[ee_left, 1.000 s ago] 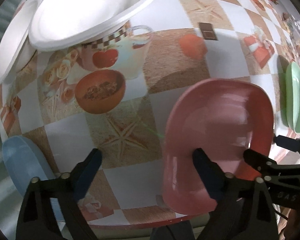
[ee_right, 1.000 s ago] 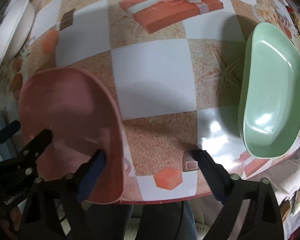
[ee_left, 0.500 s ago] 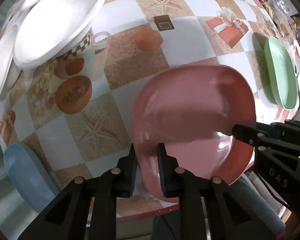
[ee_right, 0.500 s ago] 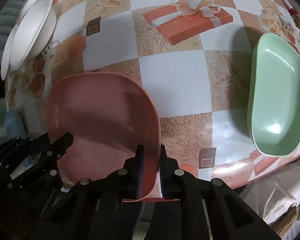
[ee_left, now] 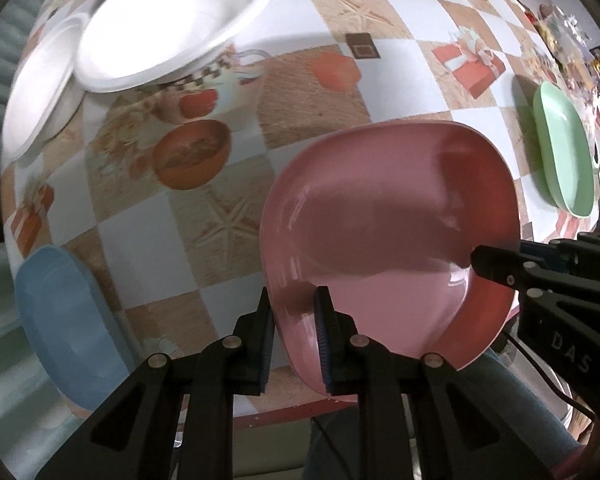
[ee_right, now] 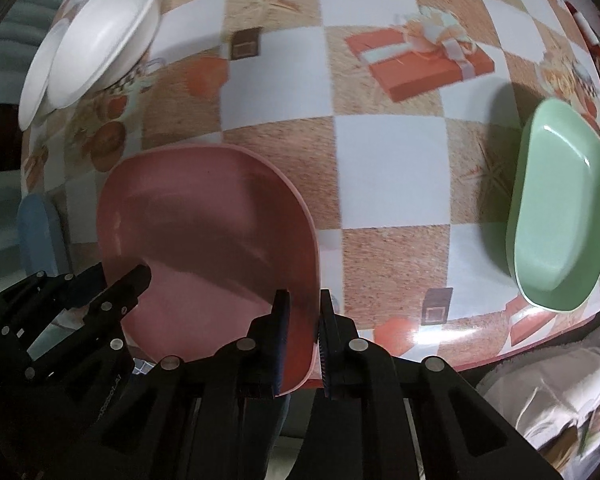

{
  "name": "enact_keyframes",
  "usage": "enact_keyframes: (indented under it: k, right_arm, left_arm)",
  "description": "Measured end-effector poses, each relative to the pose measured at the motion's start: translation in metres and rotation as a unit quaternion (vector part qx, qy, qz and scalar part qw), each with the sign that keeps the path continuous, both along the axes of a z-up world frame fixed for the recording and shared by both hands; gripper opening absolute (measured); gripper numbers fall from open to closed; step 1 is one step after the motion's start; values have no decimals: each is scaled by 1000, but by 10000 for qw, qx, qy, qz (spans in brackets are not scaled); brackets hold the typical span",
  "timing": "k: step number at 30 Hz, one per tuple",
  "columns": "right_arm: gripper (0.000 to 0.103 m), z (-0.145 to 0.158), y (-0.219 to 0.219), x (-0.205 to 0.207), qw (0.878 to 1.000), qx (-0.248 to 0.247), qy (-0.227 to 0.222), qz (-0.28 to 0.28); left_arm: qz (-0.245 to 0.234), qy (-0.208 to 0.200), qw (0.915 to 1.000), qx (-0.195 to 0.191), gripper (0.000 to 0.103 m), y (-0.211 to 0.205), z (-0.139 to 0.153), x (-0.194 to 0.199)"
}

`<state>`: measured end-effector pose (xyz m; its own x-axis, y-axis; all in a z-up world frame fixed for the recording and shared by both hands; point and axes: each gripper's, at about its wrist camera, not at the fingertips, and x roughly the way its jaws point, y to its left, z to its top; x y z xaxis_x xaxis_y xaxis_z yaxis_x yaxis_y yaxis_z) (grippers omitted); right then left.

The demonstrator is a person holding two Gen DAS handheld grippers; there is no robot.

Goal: Organize plates and bowls
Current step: 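Lift the pink plate with both grippers and carry it toward the blue plate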

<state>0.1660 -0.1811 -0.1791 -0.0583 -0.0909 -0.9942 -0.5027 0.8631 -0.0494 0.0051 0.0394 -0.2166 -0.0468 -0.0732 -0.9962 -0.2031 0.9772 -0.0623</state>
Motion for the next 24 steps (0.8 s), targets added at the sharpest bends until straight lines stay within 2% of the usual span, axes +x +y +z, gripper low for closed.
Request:
enact_keyframes:
  k: [11, 17, 24]
  right_arm:
    - [15, 9, 46, -36, 9989, -14, -104, 456]
    - [15, 12, 69, -61, 9979, -57, -123, 635]
    - [15, 15, 125, -77, 9962, -99, -166, 850]
  left_arm:
    - [467, -332, 9983, 40, 21, -2, 22, -16]
    - [633, -470, 9969, 70, 21, 1, 24, -29]
    - [901, -566, 9943, 99, 21, 5, 29, -37]
